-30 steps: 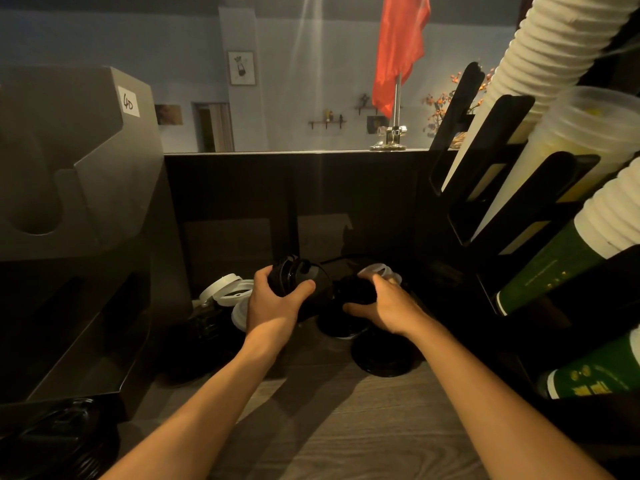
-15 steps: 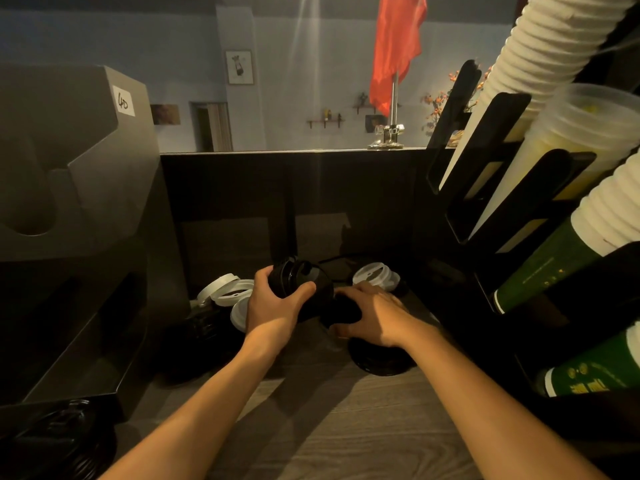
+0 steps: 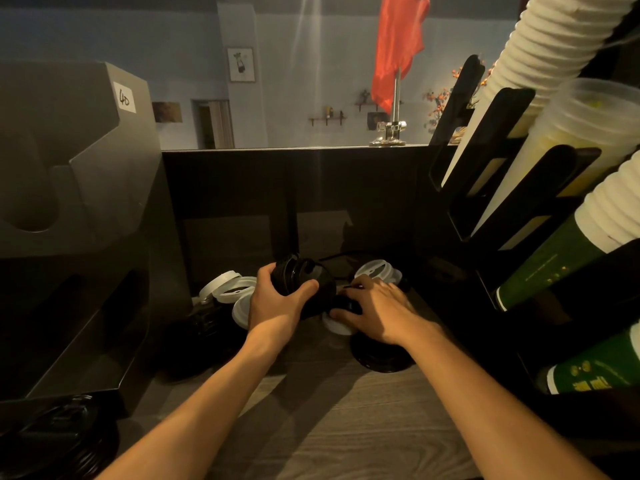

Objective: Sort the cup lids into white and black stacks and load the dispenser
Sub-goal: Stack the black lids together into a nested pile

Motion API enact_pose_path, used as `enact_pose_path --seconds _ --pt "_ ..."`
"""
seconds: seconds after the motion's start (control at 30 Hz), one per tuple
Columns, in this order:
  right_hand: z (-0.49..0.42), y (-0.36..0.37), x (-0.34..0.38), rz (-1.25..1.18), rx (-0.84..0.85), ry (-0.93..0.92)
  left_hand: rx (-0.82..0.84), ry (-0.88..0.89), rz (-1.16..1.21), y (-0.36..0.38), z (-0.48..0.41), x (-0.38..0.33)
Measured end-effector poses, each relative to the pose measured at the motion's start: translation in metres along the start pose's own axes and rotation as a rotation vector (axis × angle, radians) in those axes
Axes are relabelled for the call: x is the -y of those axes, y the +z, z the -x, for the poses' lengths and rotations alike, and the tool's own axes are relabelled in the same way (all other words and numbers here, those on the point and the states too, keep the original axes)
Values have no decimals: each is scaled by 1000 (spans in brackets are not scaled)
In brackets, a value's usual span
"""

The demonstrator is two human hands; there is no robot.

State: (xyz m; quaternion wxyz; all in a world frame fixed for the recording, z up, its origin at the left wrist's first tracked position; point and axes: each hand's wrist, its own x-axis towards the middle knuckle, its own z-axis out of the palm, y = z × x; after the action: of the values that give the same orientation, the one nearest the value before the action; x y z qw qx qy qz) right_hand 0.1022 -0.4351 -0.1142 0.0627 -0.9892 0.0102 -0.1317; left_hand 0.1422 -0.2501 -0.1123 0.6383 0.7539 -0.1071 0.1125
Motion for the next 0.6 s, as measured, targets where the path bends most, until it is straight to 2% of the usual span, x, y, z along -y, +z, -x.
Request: enact_pose_path --seconds 0.3,0.5,0.6 --pt "-1 -2 1 -2 -97 -82 -10 4 3 -1 -1 0" --pt "0 -2 4 -182 -48 -121 0 7 11 -1 -1 0" --pt "1 -4 4 -381 -51 -90 13 16 25 -3 0 0"
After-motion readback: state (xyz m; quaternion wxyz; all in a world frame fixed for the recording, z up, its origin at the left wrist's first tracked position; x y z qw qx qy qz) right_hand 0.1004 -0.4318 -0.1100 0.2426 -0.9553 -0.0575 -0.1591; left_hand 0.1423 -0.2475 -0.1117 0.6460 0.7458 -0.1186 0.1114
